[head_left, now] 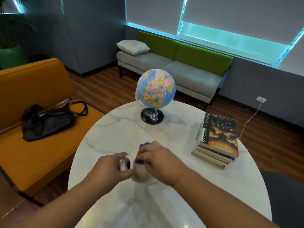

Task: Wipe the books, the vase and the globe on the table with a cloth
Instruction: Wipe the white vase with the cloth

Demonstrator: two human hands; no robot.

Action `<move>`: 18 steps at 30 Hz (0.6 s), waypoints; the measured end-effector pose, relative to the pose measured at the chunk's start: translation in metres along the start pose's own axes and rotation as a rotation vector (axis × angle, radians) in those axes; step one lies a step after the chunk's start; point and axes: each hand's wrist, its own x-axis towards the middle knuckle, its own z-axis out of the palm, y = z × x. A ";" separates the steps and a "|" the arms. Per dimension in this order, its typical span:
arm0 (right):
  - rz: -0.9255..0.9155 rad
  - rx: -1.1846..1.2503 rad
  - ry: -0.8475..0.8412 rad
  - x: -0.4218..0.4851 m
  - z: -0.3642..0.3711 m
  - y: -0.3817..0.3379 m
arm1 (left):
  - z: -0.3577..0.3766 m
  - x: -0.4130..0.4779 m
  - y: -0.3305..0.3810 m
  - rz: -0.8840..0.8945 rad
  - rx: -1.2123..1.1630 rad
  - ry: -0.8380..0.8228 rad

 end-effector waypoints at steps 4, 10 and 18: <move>-0.083 0.043 -0.021 -0.015 0.016 0.008 | -0.001 -0.001 -0.002 -0.020 -0.008 -0.003; 0.123 0.012 -0.012 -0.004 0.007 0.016 | 0.000 -0.001 -0.001 -0.033 -0.011 0.008; 0.100 0.156 0.118 -0.027 0.023 0.026 | -0.001 -0.003 -0.002 -0.048 -0.020 -0.018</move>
